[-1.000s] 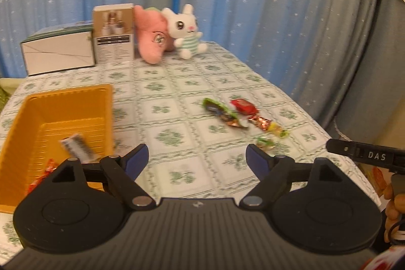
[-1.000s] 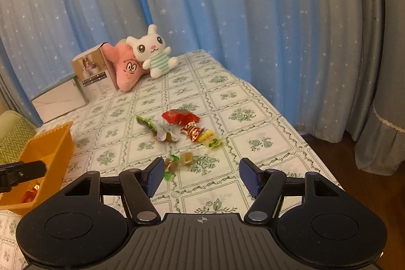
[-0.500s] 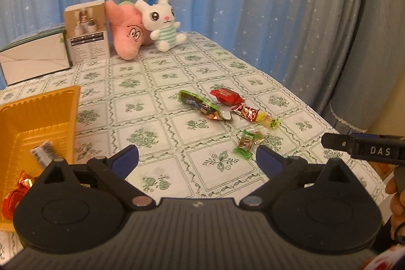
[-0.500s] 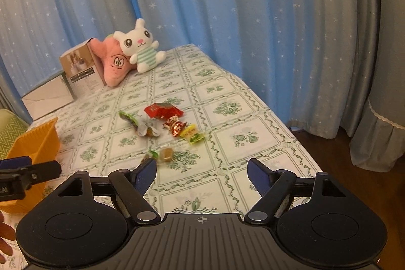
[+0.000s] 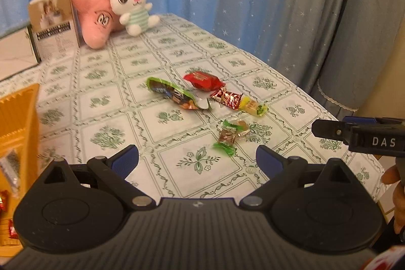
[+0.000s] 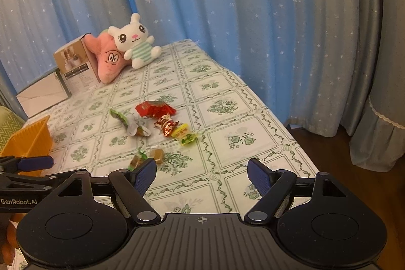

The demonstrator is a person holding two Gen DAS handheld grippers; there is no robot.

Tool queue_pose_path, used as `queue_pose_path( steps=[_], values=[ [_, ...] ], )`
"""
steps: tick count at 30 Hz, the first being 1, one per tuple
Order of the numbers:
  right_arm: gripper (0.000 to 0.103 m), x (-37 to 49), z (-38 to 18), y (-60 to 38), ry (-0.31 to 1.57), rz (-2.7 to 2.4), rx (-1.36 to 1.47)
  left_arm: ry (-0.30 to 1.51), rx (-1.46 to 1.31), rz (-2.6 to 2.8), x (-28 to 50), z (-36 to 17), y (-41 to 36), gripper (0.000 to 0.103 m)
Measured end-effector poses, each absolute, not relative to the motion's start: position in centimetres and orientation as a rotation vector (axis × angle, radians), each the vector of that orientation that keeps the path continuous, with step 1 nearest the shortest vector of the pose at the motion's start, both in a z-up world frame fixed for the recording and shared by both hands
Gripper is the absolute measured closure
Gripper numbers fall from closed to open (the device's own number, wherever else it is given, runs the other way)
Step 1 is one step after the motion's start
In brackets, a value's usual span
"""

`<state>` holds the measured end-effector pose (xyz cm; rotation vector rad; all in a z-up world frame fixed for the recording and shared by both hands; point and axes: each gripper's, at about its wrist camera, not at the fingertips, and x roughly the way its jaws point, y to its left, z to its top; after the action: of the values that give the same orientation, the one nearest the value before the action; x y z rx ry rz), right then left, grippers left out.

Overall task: Organize snacks
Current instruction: 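Grasp a green-wrapped candy with the left gripper while the right grasps a clear-wrapped candy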

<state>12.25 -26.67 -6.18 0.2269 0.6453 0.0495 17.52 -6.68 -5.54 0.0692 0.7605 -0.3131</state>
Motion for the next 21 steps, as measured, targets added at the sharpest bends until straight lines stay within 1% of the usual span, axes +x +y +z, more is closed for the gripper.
queue_pose_path(
  steps=[7, 11, 15, 17, 19, 20, 21],
  values=[
    [0.024, 13.8, -8.1, -27.2, 0.752, -0.028, 0.219, 0.806, 0.05, -0.337, 19.7, -7.5, -7.2, 0.005],
    [0.024, 14.1, -8.3, -27.1, 0.745, -0.038, 0.221, 0.791, 0.08, -0.363, 20.7, -8.2, -7.9, 0.007],
    [0.024, 14.3, -8.4, -27.3, 0.748, -0.082, 0.24, 0.788, 0.145, -0.409, 21.9, -8.9, -9.1, 0.019],
    [0.024, 14.4, -8.5, -27.7, 0.75, -0.102, 0.266, 0.79, 0.164, -0.434, 22.5, -9.3, -9.5, 0.026],
    [0.024, 14.5, -8.4, -27.9, 0.75, -0.116, 0.283, 0.787, 0.167, -0.454, 23.1, -9.6, -9.8, 0.036],
    [0.024, 14.6, -8.4, -28.0, 0.747, -0.12, 0.288, 0.789, 0.161, -0.462, 23.4, -9.8, -9.8, 0.038],
    [0.024, 14.6, -8.4, -28.1, 0.744, -0.123, 0.292, 0.793, 0.156, -0.469, 23.6, -9.9, -9.8, 0.043]
  ],
)
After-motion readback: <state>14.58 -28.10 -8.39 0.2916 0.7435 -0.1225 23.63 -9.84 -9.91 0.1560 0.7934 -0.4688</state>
